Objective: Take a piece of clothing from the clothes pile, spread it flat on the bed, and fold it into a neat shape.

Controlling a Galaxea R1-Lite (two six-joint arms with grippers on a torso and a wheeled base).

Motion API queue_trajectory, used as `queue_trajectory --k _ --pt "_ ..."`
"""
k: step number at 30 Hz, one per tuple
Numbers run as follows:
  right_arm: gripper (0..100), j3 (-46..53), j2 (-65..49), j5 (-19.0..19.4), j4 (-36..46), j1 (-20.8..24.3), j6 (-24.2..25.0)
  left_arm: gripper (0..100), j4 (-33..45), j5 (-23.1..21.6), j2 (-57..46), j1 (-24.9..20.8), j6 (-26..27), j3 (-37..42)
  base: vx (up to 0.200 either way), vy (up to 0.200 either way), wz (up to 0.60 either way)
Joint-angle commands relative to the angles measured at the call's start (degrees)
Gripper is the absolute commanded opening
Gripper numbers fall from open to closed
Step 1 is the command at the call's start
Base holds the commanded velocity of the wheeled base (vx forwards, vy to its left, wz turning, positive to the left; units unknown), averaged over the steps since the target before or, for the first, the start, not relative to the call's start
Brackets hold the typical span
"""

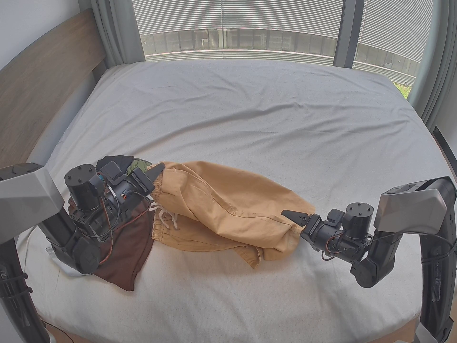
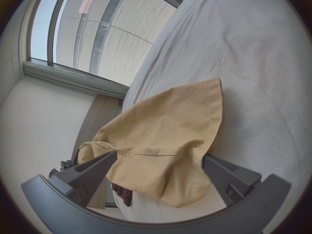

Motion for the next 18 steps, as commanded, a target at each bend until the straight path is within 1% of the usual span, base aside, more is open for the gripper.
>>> queue_trajectory --k 1,8,9,18 --pt "100 -1.08 3.71 -0.16 -0.12 -0.2 -0.39 0 -0.41 0.06 0.63 0.01 -0.03 -0.1 0.0 0.0 0.0" --pt "100 -0.99 3.36 -0.69 -0.12 -0.64 -0.31 0 -0.41 0.06 0.71 0.01 -0.03 -0.1 0.0 0.0 0.0" --pt "0 -0.99 3.27 -1.04 -0.12 -0.64 -0.31 0 -0.41 -0.03 1.07 0.01 -0.03 -0.19 0.0 0.0 0.0" --pt "0 -0.64 1.25 -1.04 -0.12 -2.13 -0.39 0 -1.38 0.23 3.44 0.63 -0.03 -0.98 0.0 0.0 0.0"
